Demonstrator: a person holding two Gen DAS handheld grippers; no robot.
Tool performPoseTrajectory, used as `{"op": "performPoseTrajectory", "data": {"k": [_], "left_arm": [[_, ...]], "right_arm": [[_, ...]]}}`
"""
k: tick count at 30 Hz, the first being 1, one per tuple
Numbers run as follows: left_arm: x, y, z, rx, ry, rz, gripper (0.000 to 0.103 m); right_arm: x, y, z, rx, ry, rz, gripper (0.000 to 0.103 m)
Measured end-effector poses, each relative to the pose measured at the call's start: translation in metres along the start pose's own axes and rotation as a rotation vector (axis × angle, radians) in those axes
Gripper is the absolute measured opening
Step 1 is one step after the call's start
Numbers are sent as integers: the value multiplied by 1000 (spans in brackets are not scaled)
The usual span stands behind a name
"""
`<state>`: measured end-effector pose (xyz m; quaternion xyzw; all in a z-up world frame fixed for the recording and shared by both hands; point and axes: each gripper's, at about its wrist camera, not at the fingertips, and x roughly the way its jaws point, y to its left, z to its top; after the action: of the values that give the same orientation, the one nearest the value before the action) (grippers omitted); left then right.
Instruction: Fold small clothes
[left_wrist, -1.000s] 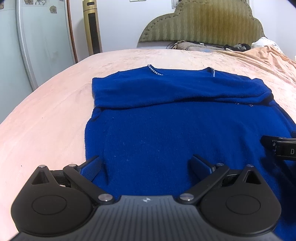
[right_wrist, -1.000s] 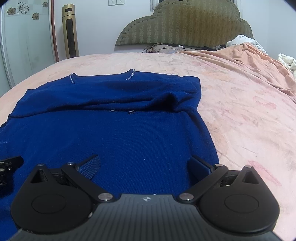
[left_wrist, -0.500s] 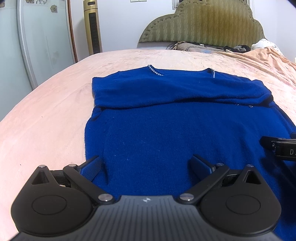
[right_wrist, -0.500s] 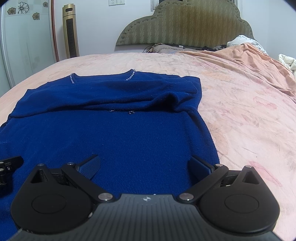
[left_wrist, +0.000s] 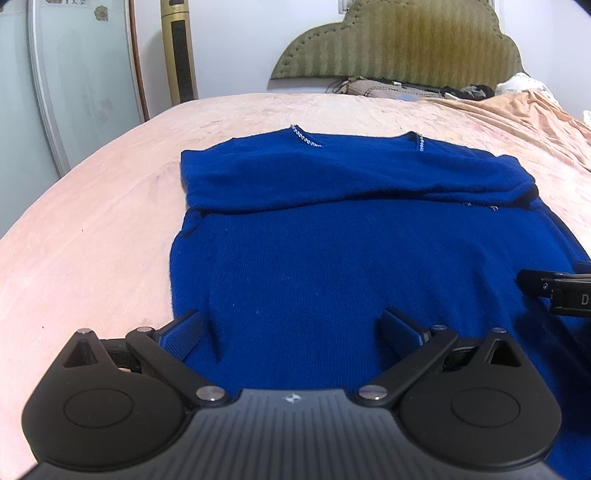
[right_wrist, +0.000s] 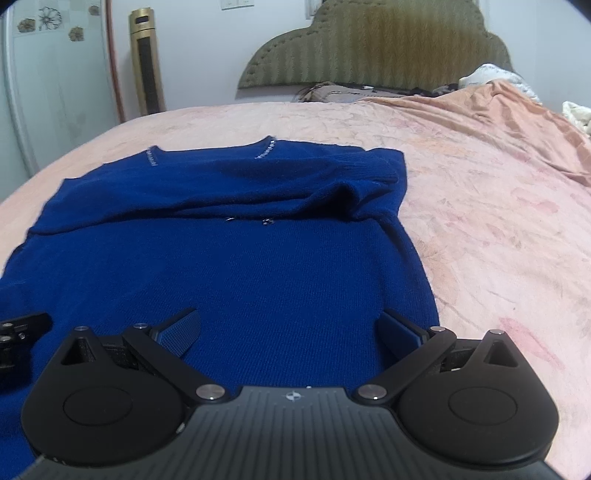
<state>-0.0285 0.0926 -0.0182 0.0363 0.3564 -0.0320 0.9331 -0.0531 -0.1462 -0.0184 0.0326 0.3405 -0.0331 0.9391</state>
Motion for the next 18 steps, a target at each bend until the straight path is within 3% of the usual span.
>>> {"op": "performPoseTrajectory", "data": {"k": [9,18], "left_arm": [[-14,-3,-6,30,9,16,103],[-21,1,-8,48,23,14,103]], "right_arm": [[-23,11,-15,-70,16,-3,103],[-37,2,-22,-56,7,25,103]]}}
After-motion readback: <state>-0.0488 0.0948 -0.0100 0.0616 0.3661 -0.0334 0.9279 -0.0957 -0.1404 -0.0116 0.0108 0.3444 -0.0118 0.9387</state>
